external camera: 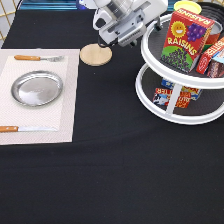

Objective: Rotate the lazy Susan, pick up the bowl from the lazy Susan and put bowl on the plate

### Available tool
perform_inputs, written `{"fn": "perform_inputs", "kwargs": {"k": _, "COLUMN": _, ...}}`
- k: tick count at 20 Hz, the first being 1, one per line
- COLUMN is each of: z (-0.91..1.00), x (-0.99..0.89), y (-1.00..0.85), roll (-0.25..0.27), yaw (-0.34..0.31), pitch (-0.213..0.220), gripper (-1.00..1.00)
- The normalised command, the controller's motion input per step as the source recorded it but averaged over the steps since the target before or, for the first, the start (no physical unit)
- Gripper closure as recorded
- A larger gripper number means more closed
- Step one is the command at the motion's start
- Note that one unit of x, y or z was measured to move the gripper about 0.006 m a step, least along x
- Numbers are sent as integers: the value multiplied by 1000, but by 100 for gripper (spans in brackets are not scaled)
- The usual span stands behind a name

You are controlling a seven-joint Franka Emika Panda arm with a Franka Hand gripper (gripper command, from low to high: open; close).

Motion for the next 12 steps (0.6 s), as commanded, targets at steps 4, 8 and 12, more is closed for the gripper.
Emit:
{"fn": "perform_inputs", "kwargs": {"k": 4, "z": -6, "x": 592, "y": -43, "roll": 27, "yaw": 35, "pitch": 85, "gripper": -100}}
{"fn": "perform_inputs", "kwargs": {"k": 8, "z": 0, "x": 679, "y": -99, "roll": 33, "yaw": 31, "pitch": 87, "gripper": -100}}
{"fn": "perform_inputs", "kwargs": {"k": 12, "z": 0, "x": 727, "y": -149, "roll": 57, "yaw": 35, "pitch": 97, "gripper": -100}}
